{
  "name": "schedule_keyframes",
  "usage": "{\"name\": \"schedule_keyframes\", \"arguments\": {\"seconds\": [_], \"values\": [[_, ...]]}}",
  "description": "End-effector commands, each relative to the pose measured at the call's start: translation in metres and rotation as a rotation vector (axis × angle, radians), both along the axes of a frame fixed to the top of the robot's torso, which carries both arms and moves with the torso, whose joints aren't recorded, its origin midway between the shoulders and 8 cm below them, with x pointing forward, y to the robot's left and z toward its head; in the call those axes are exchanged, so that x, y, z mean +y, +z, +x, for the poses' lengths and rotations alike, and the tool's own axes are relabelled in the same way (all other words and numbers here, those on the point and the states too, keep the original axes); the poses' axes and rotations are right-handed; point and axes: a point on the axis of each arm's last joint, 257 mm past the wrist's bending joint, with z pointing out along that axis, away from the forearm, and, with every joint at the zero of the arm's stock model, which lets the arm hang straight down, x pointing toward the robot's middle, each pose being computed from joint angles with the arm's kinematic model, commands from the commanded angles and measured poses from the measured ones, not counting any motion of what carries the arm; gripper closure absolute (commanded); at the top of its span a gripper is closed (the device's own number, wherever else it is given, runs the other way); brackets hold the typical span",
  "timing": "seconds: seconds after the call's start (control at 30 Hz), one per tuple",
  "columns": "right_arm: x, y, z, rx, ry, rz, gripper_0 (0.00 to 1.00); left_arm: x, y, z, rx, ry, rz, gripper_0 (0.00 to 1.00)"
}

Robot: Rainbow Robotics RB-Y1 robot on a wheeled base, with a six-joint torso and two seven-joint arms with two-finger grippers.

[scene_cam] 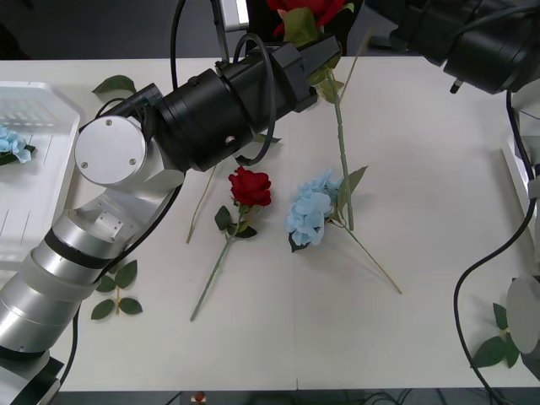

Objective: Place the red flowers into the right box and the blue flowers into the left box. If a person shows an open palm, hand one flower to the person first, then continue sorting.

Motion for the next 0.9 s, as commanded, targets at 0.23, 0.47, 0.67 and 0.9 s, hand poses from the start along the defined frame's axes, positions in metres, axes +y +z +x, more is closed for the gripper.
{"name": "schedule_keyframes", "arguments": {"seconds": [0.23, 0.47, 0.67, 0.9], "values": [[0.045, 0.116, -0.044, -0.445, -0.081, -0.019, 1.00, -0.003, 0.015, -0.011, -0.029, -0.016, -0.030, 1.00], [0.056, 0.126, -0.032, -0.488, -0.169, -0.037, 1.00, -0.003, 0.016, -0.011, -0.032, -0.014, -0.031, 1.00], [0.063, 0.130, -0.025, -0.516, -0.211, -0.070, 1.00, -0.003, 0.017, -0.012, -0.034, -0.016, -0.032, 1.00], [0.065, 0.130, -0.025, -0.516, -0.217, -0.066, 1.00, -0.003, 0.017, -0.012, -0.031, -0.017, -0.036, 1.00]]}}
